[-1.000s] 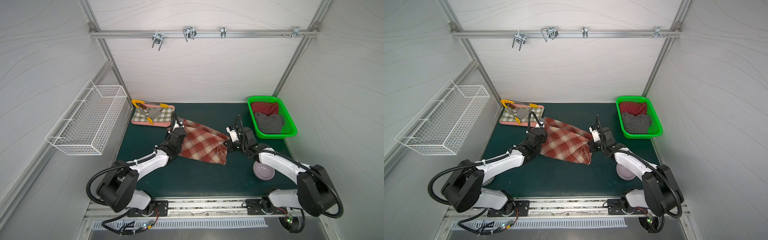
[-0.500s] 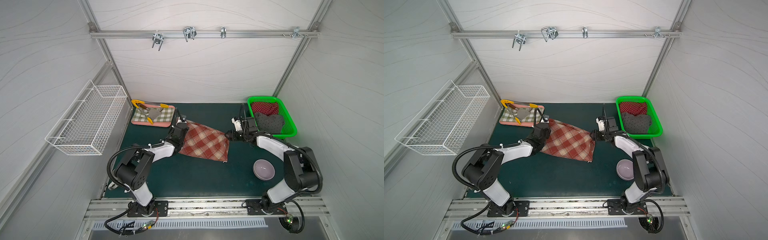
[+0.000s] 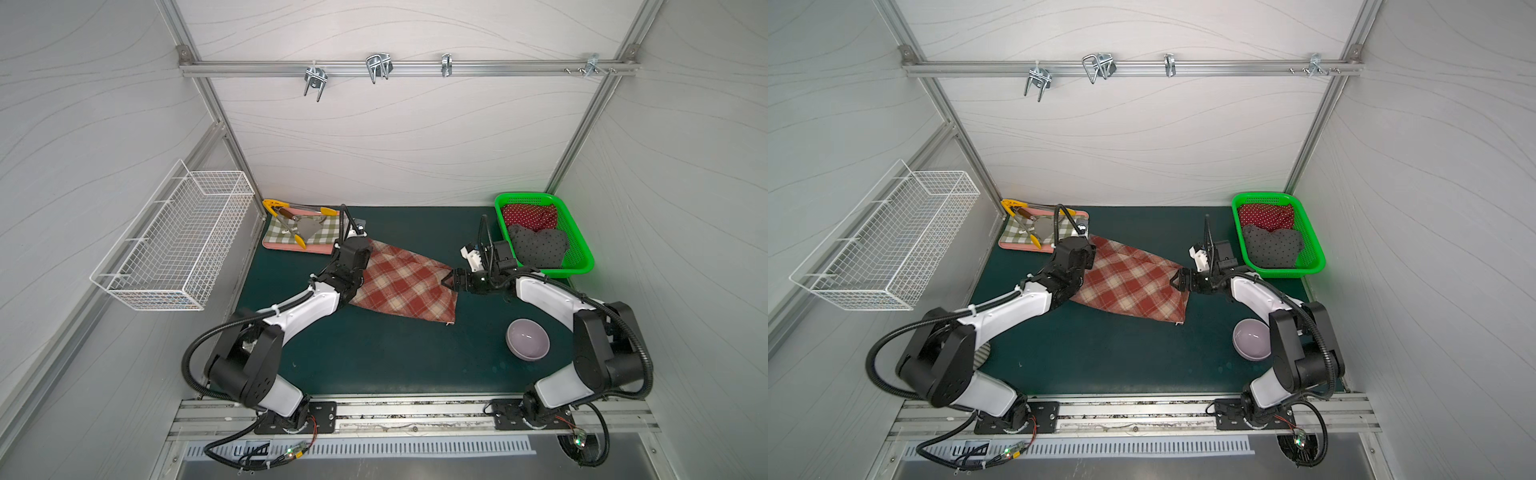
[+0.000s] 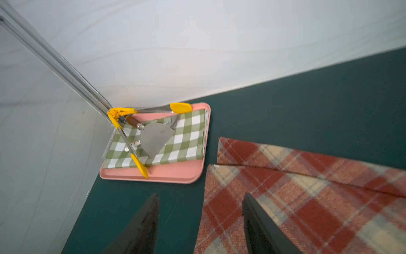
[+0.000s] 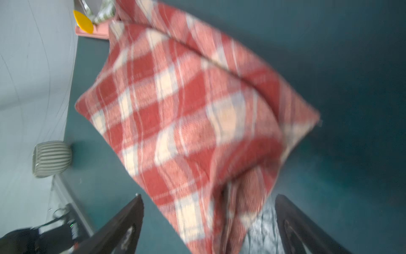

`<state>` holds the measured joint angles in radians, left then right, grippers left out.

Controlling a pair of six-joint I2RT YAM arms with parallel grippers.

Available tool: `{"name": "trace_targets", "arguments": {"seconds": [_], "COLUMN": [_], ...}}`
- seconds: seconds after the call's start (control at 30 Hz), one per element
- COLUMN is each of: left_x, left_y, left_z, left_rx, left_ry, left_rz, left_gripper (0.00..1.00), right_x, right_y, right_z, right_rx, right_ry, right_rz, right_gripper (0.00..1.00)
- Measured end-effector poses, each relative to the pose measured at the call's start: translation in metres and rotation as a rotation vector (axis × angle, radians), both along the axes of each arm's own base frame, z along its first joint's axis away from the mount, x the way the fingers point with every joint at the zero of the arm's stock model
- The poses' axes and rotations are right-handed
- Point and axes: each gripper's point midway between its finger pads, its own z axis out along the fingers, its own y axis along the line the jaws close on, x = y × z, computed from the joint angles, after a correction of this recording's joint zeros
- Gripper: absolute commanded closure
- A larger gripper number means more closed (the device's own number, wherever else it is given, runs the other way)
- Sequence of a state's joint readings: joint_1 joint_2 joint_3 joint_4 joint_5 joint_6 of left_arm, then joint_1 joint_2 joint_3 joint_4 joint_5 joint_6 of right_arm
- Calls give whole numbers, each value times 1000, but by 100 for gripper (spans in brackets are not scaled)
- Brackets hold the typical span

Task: Roll up the skirts
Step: Fold the skirt at the center of the board, then adjust the skirt at the center of the board.

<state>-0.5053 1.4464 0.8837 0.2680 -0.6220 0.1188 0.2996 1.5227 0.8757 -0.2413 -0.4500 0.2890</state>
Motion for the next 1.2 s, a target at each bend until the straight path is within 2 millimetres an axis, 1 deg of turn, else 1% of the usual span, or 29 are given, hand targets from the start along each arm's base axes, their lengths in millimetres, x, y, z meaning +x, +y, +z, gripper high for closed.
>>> {"name": "trace_targets", "arguments": {"seconds": [0.07,0.1,0.13,0.17,0.23,0.3,0.4,0.53,0.6,0.67,0.77,0.9,1.0,1.03,1.07,1.1,1.13,1.17,1.2], "left_x": [-15,-21,-28,-35,-50,-70,-97,-122,-129,-130,-128,-125,-120,-118,-115,-111,-108,-102,-96], "left_y": [-5,-7,-8,-9,-1,11,27,41,46,47,45,47,51,51,51,50,48,45,43], "left_z": [16,18,15,8,-15,-48,-89,-118,-131,-141,-155,-174,-181,-181,-182,-181,-181,-181,-181], "left_rx": [-45,-78,-106,-139,-196,-245,-325,-455,-512,-562,-627,-667,-691,-692,-689,-687,-689,-691,-698], "left_ry": [-40,-46,-42,-30,12,81,170,199,213,226,246,260,257,256,254,251,251,249,245], "left_rz": [-8,-5,-5,-3,21,60,133,216,253,284,313,351,368,367,367,365,360,350,344], "left_gripper": [39,39,39,39,38,37,33,31,31,31,31,31,32,32,34,37,42,52,70], "right_x": [-8,-10,-9,-7,-5,-2,1,1,3,5,11,19,22,23,24,25,26,26,27], "right_y": [-3,-4,-4,-4,-2,-2,-3,-1,0,2,4,5,6,6,5,6,6,6,6], "right_z": [-8,-9,-9,-9,-10,-15,-27,-38,-42,-45,-48,-47,-47,-47,-48,-49,-49,-51,-52], "right_rx": [12,20,28,41,63,75,81,91,101,109,125,137,141,141,143,144,143,144,145], "right_ry": [52,71,78,87,102,126,159,198,206,217,226,222,217,214,216,221,221,223,225], "right_rz": [-11,-17,-21,-26,-31,-36,-38,-48,-48,-53,-57,-69,-72,-72,-75,-77,-77,-77,-78], "right_gripper": [7,8,9,9,10,9,8,9,15,21,27,29,30,33,38,47,58,69,83]}}
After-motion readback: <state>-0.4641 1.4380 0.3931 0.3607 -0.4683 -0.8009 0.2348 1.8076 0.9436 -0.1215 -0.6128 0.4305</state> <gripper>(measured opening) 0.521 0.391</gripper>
